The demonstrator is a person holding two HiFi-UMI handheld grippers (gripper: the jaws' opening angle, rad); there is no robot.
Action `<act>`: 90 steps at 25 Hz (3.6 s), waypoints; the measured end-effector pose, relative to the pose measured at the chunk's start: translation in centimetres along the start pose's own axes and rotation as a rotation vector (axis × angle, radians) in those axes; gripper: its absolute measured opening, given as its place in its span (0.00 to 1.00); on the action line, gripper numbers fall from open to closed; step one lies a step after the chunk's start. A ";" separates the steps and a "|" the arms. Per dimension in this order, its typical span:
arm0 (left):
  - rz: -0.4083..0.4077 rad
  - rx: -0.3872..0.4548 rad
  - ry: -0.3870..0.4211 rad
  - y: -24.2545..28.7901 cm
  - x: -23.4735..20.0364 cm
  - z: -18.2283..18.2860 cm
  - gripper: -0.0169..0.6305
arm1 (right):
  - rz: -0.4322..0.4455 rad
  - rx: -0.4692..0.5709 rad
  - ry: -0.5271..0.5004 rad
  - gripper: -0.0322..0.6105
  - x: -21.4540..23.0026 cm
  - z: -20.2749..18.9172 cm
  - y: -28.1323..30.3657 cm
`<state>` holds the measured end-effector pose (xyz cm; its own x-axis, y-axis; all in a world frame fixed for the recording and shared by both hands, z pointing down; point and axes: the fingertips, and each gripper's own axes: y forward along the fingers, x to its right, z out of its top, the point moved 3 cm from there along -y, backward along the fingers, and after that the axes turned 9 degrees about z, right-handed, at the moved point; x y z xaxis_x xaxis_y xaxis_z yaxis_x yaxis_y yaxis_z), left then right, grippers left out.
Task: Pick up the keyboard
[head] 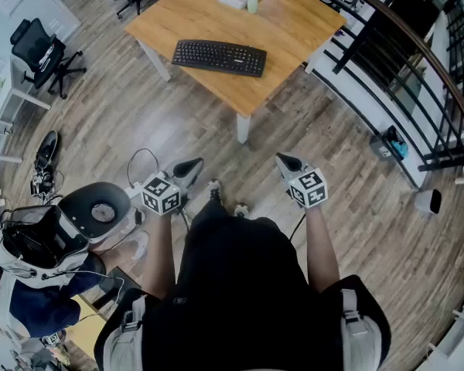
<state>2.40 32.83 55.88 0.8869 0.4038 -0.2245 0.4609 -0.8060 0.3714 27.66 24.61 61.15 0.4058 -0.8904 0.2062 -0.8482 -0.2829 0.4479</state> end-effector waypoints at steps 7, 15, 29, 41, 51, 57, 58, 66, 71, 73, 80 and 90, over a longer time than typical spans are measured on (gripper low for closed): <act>0.016 0.008 0.001 -2.1 0.2 0.0 0.04 | -0.009 0.009 -0.006 0.05 -1.8 0.5 -0.5; 0.025 -0.001 -0.008 -0.7 -1.7 0.2 0.04 | 0.009 0.003 0.015 0.05 -0.6 0.8 1.1; 0.010 -0.014 -0.027 0.0 -5.1 0.8 0.04 | -0.015 -0.020 0.038 0.05 -0.1 1.8 3.6; -0.026 -0.024 -0.014 1.9 -11.3 3.8 0.04 | -0.059 -0.017 0.051 0.05 1.5 5.6 7.8; -0.064 -0.048 -0.007 3.1 -16.9 4.3 0.04 | -0.094 -0.032 0.064 0.05 2.3 7.2 12.3; -0.067 -0.049 0.007 3.1 -20.1 5.0 0.04 | -0.100 -0.025 0.059 0.05 2.5 8.5 15.2; -0.064 -0.048 0.008 3.1 -20.6 5.1 0.04 | -0.099 -0.026 0.055 0.05 2.5 8.8 15.7; -0.044 -0.058 0.000 3.2 -22.8 5.1 0.04 | -0.085 -0.038 0.045 0.05 2.9 9.2 18.0; -0.025 -0.062 -0.013 4.1 -23.0 5.4 0.04 | -0.079 -0.047 0.059 0.05 4.5 8.9 18.1; -0.013 -0.063 -0.020 4.7 -23.0 5.6 0.04 | -0.076 -0.049 0.063 0.05 5.5 9.0 17.9; 0.019 -0.074 -0.030 7.2 -22.2 6.8 0.04 | -0.071 -0.042 0.063 0.05 10.1 10.3 17.2; 0.062 -0.063 -0.028 10.8 -20.9 8.4 0.04 | -0.045 -0.052 0.050 0.05 14.5 10.5 16.1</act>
<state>-11.44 12.07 57.04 0.9129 0.3410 -0.2244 0.4072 -0.7999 0.4408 16.31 3.39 62.20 0.4610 -0.8578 0.2275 -0.8102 -0.3022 0.5023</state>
